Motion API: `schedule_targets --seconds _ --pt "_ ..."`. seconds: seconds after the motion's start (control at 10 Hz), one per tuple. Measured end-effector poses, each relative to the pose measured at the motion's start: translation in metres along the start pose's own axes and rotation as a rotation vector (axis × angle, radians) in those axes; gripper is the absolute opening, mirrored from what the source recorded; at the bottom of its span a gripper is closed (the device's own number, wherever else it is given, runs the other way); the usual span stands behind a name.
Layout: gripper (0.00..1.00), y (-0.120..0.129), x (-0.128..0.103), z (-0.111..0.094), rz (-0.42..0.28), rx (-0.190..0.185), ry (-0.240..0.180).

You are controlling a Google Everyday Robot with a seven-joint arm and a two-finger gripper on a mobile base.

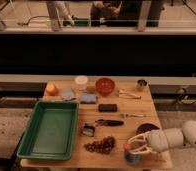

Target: Place pepper in plastic cup

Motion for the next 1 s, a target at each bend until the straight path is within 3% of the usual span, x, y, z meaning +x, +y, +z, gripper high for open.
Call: schedule_targets --seconds 0.2,0.4,0.5,1.0 --pt "0.47 0.0002 -0.0009 -0.0003 -0.002 0.002 0.001" --pt "0.71 -0.0004 -0.0029 -0.0007 -0.007 0.002 0.004" --pt "0.77 -0.0004 -0.0028 -0.0005 -0.007 0.002 0.004" --pt "0.8 -0.0026 -0.0038 -0.0024 -0.011 0.007 0.004"
